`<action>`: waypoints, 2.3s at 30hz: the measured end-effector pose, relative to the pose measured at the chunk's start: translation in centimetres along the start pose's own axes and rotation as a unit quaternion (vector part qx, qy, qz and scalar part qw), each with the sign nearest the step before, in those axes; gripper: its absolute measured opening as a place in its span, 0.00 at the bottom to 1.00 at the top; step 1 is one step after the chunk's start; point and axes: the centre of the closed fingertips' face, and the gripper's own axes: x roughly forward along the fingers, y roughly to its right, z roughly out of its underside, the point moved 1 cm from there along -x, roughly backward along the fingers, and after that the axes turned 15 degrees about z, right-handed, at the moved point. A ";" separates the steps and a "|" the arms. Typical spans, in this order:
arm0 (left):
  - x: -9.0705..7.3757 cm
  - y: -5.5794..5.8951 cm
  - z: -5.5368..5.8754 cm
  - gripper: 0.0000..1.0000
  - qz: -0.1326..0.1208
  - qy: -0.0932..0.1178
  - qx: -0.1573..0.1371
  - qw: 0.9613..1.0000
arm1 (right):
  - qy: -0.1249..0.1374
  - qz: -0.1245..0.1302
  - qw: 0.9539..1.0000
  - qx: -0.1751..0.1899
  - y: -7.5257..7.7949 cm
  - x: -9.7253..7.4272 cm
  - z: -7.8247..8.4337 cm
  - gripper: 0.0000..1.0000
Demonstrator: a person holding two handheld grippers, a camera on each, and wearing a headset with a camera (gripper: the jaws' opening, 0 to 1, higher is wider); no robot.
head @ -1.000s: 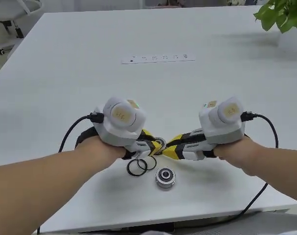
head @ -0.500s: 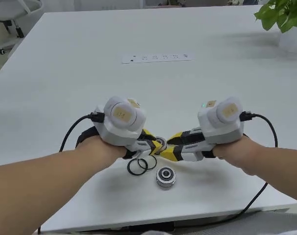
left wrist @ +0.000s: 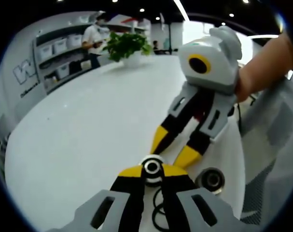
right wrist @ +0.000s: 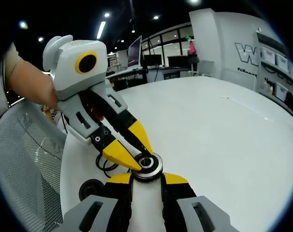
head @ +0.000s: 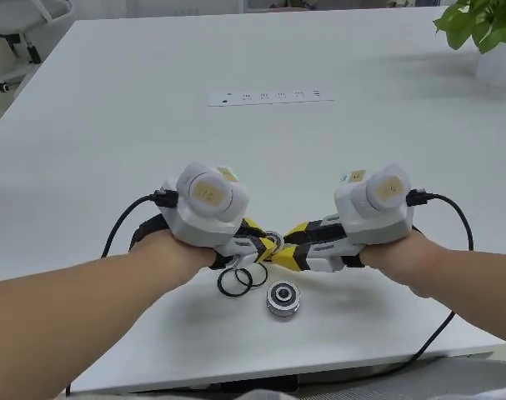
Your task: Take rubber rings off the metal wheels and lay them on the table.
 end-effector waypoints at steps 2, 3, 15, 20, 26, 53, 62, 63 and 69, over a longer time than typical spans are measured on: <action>0.0 0.0 0.0 0.12 0.000 0.000 0.000 1.000 | 0.000 -0.001 1.000 0.001 0.0 -0.1 0.1 0.19; 0.0 0.0 0.0 0.12 0.000 0.000 0.000 1.000 | -0.001 -0.001 1.000 0.001 0.0 -0.1 0.1 0.18; 0.0 0.0 0.0 0.12 -0.002 0.003 -0.002 1.000 | -0.008 -0.002 1.000 0.004 0.4 -0.3 0.4 0.10; 0.0 0.0 0.0 0.12 -0.004 0.003 -0.003 1.000 | -0.013 0.000 1.000 0.011 0.5 -0.4 0.6 0.03; 0.0 0.0 0.0 0.12 -0.005 0.003 -0.004 1.000 | -0.021 0.005 0.997 0.079 0.7 -0.4 0.7 0.00; 0.0 0.5 0.0 0.12 -0.006 0.002 -0.002 1.000 | -0.009 -0.016 0.946 0.324 0.6 -1.6 -0.2 0.00; 0.0 0.5 0.0 0.12 -0.008 0.002 -0.003 1.000 | -0.002 -0.029 0.937 0.349 0.3 -1.8 -0.8 0.00; 0.0 0.5 0.0 0.12 -0.008 0.002 -0.003 1.000 | -0.002 -0.030 0.936 0.352 0.4 -1.8 -0.8 0.00; 0.0 0.5 0.0 0.12 -0.007 0.001 -0.001 1.000 | 0.004 -0.048 0.931 0.361 0.0 -1.8 -1.3 0.00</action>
